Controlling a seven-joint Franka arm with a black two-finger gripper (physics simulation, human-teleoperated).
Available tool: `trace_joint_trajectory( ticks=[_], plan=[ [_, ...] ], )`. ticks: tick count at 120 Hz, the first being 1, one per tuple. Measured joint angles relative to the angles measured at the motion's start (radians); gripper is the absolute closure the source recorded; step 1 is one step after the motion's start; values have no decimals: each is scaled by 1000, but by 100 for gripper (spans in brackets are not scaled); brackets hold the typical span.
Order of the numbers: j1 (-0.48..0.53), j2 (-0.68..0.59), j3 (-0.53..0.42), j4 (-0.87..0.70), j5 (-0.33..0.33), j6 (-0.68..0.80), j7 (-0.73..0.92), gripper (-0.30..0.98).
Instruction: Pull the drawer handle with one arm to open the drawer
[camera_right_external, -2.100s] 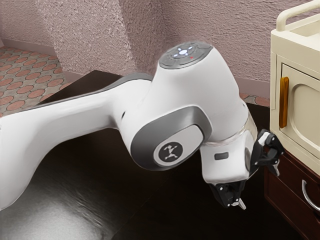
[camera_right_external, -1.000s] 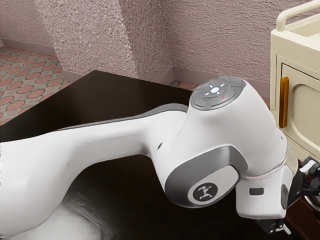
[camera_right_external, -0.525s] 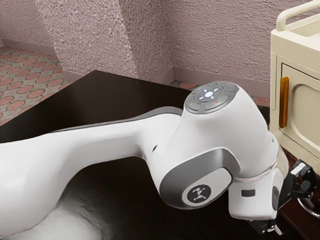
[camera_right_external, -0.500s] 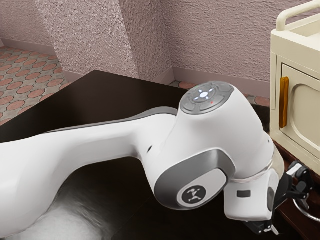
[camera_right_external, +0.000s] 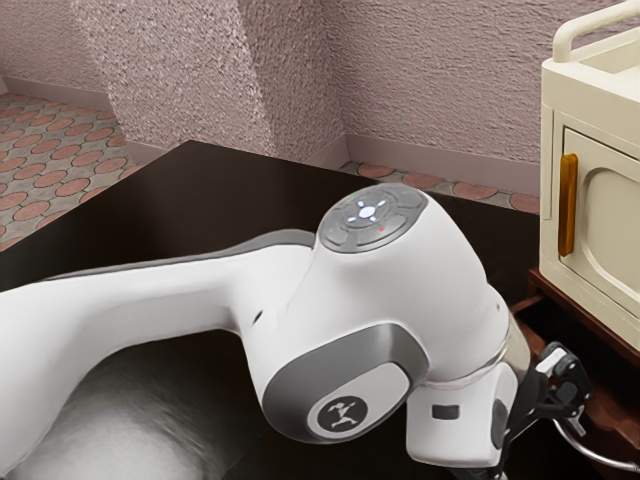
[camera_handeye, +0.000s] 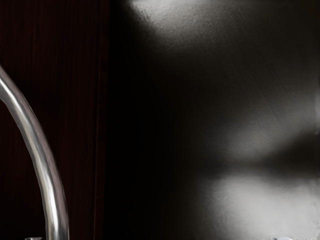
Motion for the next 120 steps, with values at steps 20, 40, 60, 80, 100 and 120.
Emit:
trace_joint_trajectory(
  ticks=[20,40,60,80,100,120],
  plan=[
    [-12,-37,6,-46,-4,-2,-1,14],
    [-16,-86,10,-89,-2,-5,-2,22],
    [-9,-137,11,-131,2,-7,-4,26],
    [-9,-171,10,-168,-2,-8,-4,24],
    [-10,-199,10,-195,-5,-8,-5,24],
    [-11,-224,10,-224,-9,-7,-6,24]
  ],
)
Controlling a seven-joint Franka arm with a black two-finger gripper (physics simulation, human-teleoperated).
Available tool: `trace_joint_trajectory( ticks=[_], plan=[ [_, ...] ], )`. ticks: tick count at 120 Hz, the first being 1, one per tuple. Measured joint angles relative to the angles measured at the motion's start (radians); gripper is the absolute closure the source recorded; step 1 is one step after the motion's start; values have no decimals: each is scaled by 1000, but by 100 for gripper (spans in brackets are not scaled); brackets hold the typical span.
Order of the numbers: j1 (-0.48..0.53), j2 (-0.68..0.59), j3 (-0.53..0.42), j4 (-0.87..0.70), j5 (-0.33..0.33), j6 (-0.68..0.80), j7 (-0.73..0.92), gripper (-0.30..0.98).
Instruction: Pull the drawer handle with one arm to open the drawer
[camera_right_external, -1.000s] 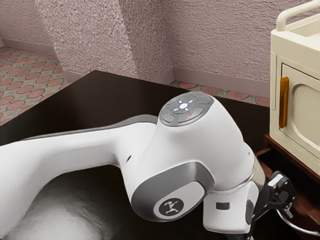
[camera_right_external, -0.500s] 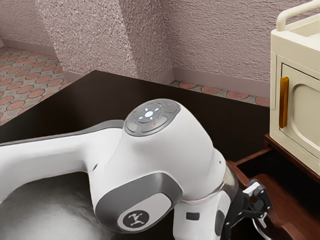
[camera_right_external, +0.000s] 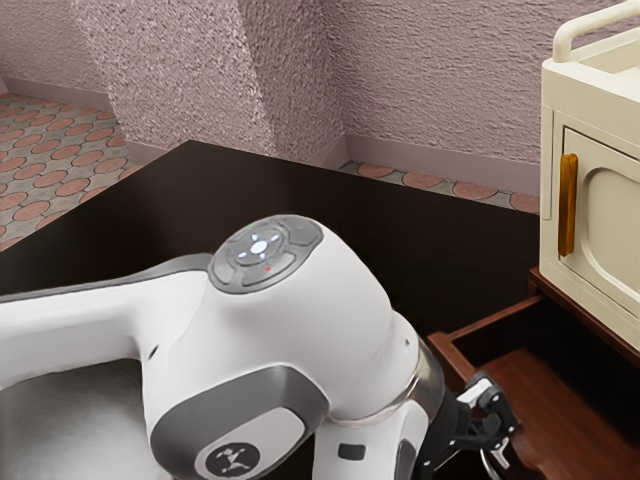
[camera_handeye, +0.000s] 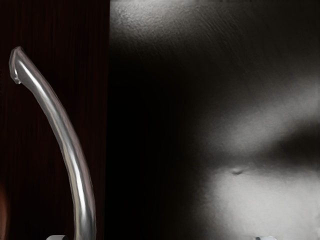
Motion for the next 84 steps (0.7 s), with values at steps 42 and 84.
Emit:
trace_joint_trajectory(
  ticks=[42,84],
  plan=[
    [9,-107,-2,-7,-6,-30,-5,38],
    [9,-186,-6,50,0,-83,-26,10]
  ],
)
